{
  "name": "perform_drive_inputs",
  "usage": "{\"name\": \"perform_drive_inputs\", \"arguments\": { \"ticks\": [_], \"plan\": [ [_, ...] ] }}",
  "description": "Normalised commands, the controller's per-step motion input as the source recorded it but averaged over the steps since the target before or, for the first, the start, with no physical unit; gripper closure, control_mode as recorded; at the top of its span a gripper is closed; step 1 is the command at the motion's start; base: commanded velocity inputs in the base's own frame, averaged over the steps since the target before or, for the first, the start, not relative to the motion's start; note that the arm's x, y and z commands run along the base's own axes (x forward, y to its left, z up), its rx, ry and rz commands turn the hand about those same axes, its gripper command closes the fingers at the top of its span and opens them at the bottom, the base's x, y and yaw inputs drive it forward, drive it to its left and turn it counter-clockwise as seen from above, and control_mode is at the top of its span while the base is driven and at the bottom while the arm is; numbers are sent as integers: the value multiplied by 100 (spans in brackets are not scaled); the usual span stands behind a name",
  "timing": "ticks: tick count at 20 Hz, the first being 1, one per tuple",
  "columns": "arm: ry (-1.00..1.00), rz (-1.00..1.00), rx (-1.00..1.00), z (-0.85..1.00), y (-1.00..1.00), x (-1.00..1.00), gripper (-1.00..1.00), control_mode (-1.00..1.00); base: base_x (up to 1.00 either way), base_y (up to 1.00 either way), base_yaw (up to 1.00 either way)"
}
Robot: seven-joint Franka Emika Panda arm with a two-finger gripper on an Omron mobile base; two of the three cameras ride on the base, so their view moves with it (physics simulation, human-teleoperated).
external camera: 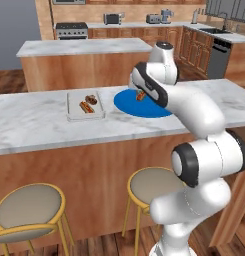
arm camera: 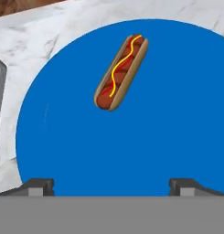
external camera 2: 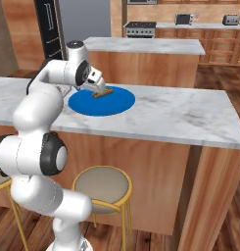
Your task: Place one cooked food and one vegetable from the large plate to each tupperware container.
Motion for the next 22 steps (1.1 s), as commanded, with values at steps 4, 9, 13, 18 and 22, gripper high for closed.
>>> {"name": "perform_drive_inputs", "arguments": {
  "ticks": [4,9,13,18,22],
  "plan": [
    [20,0,0,-43,-12,19,-100,-100,0,0,0],
    [4,0,0,-45,-21,26,-100,-100,0,0,0],
    [-6,0,0,-9,-2,20,-100,-100,0,0,0],
    [-7,0,0,0,3,28,-100,-100,0,0,0],
    [0,0,0,-3,3,38,-100,-100,0,0,0]
  ]
}}
